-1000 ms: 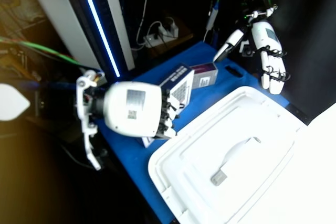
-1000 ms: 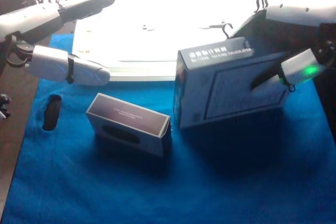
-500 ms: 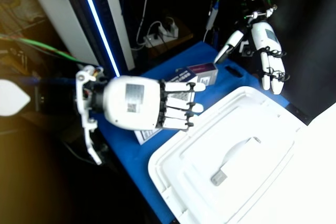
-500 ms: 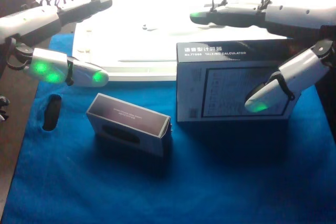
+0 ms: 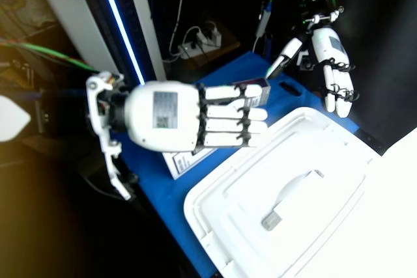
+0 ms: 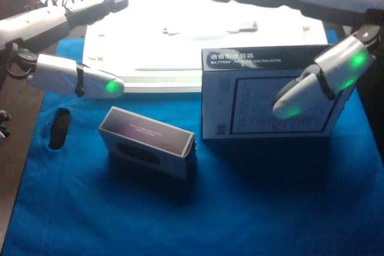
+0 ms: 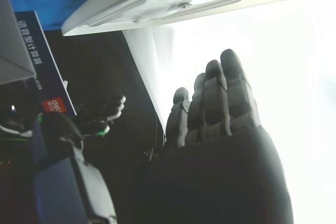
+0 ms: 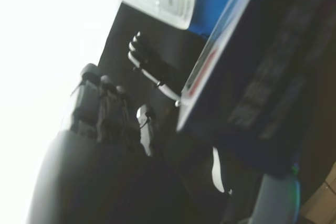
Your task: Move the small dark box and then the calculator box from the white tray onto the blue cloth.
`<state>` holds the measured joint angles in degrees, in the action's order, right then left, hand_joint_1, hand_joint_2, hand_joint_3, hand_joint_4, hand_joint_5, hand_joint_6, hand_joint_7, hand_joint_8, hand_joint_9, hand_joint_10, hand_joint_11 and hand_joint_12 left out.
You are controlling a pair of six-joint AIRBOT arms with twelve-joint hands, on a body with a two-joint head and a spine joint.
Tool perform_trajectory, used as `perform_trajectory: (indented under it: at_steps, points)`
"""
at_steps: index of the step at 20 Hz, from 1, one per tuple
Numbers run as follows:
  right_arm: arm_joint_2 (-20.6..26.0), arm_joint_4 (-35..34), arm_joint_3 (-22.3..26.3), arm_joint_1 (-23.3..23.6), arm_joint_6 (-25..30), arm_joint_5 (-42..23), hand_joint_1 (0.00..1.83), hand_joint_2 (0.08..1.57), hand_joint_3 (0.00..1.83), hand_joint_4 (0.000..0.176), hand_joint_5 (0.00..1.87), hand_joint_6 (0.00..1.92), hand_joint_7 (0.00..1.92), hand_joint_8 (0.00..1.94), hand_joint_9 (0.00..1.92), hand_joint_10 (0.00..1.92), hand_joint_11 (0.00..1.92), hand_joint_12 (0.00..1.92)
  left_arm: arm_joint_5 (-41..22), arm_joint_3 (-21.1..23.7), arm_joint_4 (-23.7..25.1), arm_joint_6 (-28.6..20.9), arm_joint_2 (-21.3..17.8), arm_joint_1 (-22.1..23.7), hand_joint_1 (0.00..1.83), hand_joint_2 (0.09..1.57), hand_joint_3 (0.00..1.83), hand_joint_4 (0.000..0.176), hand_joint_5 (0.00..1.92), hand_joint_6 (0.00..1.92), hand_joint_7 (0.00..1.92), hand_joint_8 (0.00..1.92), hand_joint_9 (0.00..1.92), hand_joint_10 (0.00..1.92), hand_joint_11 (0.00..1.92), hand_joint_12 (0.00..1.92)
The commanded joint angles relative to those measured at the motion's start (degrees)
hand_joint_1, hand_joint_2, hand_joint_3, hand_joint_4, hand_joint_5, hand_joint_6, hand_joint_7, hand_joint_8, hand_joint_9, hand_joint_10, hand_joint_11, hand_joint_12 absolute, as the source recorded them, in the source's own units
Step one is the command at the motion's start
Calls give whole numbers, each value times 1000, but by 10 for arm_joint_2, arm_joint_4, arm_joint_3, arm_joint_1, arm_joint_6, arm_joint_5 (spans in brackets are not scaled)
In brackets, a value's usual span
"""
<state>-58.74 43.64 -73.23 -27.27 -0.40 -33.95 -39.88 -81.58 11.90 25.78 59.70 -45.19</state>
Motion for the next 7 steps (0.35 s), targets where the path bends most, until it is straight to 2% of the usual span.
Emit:
perform_trajectory:
  at_steps: [1,4,5,6,7]
  points:
    - [-1,-32,-1,12,0,-49,569,645,9,176,0,0,0,0,36,6,32,135,-60,0,-23,-1,-7,4,497,776,0,137,0,0,44,1,132,5,0,470]
    - [-12,-38,-13,27,0,-49,662,709,1,176,0,0,0,0,0,0,0,377,-63,1,-26,-1,-9,4,454,755,0,129,0,0,11,1,133,1,0,520]
    - [-14,-39,-15,28,0,-49,681,720,2,176,0,0,0,0,0,0,0,366,-63,1,-26,-1,-9,4,481,754,0,127,0,0,5,0,123,0,0,496]
    - [-17,-40,-20,31,0,-49,651,706,0,176,0,0,0,0,25,6,0,412,-60,3,-25,-1,-10,5,460,757,0,130,0,0,17,2,132,3,0,511]
    - [-19,-40,-23,32,-2,-49,648,716,1,176,0,0,0,0,4,0,0,394,-59,5,-21,-1,-13,5,468,760,0,142,0,0,31,7,134,3,0,509]
